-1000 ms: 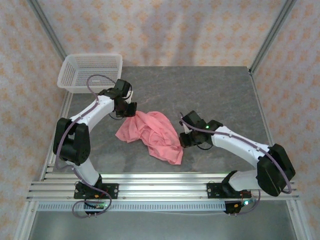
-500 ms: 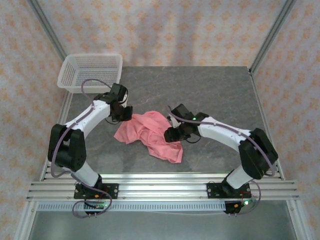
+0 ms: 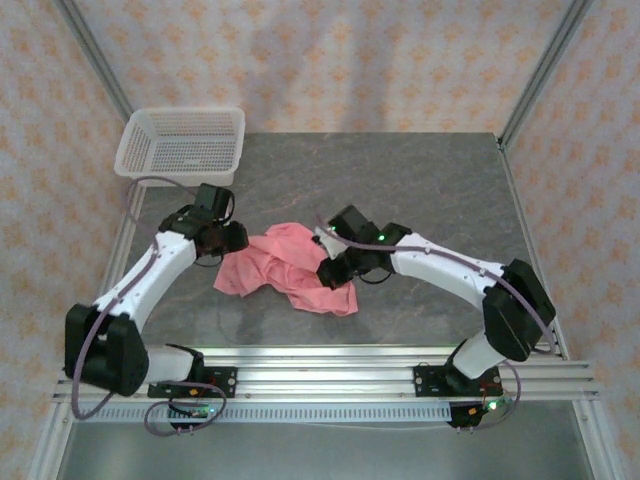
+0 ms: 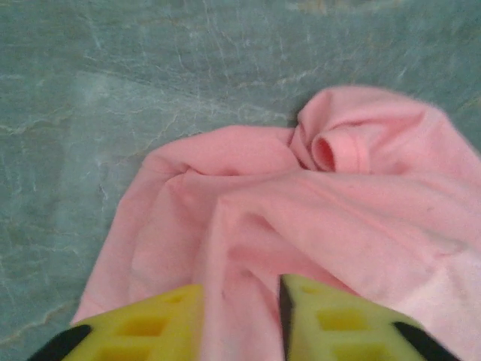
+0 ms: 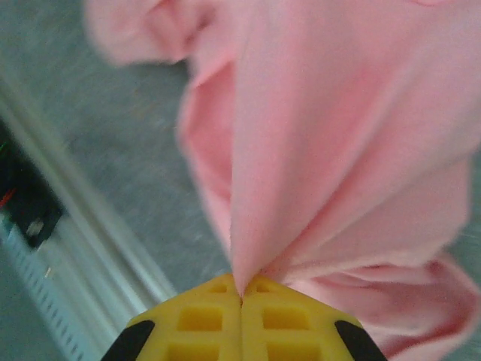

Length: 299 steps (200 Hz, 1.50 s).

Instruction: Fold the inside-out t-shirt

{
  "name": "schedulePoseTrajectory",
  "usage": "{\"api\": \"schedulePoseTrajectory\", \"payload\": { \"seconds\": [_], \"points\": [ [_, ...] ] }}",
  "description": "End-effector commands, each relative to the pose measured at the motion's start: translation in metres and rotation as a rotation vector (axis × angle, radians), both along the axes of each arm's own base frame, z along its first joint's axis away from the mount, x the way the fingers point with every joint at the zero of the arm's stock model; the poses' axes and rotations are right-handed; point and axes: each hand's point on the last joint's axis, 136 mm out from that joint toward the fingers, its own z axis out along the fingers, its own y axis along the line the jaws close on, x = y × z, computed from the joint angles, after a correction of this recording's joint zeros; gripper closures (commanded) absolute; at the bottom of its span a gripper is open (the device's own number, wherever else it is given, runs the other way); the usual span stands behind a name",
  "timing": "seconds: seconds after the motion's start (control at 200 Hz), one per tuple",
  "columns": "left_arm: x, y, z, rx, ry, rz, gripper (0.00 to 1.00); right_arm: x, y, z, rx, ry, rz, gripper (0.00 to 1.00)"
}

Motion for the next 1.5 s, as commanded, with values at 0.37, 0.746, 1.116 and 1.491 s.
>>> {"api": "schedulePoseTrajectory", "payload": {
  "seconds": [0.37, 0.746, 1.116, 1.491],
  "points": [
    [0.0, -0.041, 0.02, -0.224, -0.09, -0.092, 0.6, 0.005, -0.012, 0.04, 0.08, -0.128, 0.044, 1.0],
    [0.015, -0.06, 0.018, -0.201, -0.059, -0.17, 0.59, 0.065, -0.073, 0.015, -0.03, -0.116, -0.12, 0.97],
    [0.024, -0.074, 0.013, -0.176, -0.023, -0.227, 0.58, 0.134, -0.129, -0.016, -0.337, -0.2, -0.392, 0.8],
    [0.022, -0.075, 0.007, -0.168, -0.004, -0.244, 0.58, 0.089, -0.097, -0.007, -0.177, -0.179, -0.242, 0.67]
  ]
}}
